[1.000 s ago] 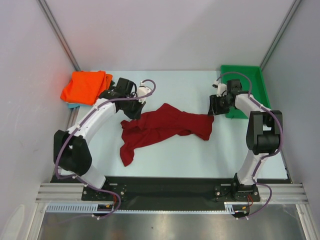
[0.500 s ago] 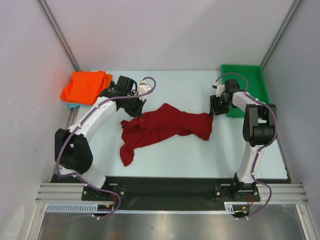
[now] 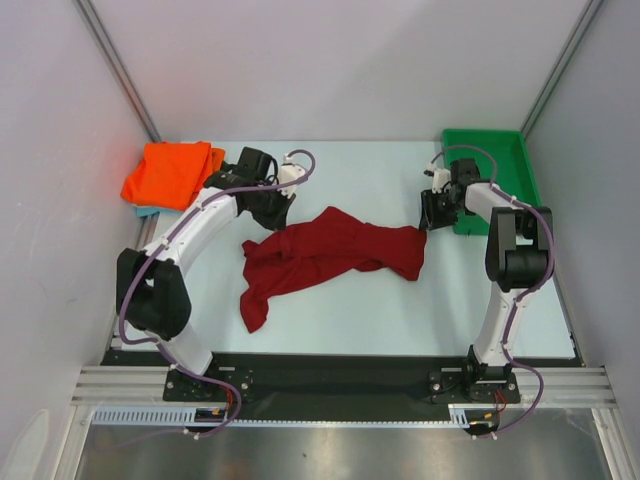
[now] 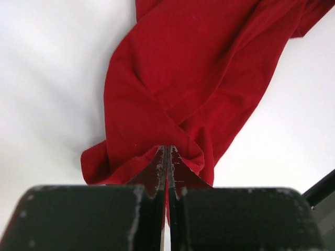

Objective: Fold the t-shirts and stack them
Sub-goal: Flatten the tshirt out

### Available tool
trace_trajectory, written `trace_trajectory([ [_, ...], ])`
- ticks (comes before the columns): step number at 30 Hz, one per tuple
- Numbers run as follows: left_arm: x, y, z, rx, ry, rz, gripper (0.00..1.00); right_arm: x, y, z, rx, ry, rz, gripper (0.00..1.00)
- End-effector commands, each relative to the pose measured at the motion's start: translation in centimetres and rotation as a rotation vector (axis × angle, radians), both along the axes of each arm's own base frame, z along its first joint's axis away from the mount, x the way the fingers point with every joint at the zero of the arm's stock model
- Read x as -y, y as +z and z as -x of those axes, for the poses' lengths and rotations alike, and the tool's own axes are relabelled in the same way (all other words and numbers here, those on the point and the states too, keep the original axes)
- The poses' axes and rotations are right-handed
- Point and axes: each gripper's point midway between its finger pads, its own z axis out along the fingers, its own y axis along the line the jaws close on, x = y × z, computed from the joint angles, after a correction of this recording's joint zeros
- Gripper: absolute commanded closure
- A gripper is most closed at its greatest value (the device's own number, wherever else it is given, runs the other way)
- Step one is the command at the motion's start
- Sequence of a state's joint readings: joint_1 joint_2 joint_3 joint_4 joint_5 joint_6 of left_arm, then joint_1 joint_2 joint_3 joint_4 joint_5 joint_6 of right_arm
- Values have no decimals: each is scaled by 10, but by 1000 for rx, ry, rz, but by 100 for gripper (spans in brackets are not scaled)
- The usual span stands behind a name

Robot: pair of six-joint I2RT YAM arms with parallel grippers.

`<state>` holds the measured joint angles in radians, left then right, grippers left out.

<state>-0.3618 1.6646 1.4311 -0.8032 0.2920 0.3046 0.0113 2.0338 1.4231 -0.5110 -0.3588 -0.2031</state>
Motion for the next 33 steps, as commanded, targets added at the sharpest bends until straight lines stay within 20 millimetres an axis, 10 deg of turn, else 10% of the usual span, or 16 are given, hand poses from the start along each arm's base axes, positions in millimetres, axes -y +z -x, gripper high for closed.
trace_trajectory([
  [1, 8, 18, -14, 54, -4, 32, 100, 0, -7, 21, -46, 14, 23, 58],
  [13, 5, 18, -15, 70, 6, 26, 100, -23, -15, 38, -68, 97, 44, 68],
  [24, 0, 21, -18, 104, 7, 3, 100, -4, 12, 19, 27, 72, 117, 100],
  [33, -31, 74, -81, 311, 151, -94, 100, 4, 168, -67, 475, 55, 134, 100],
])
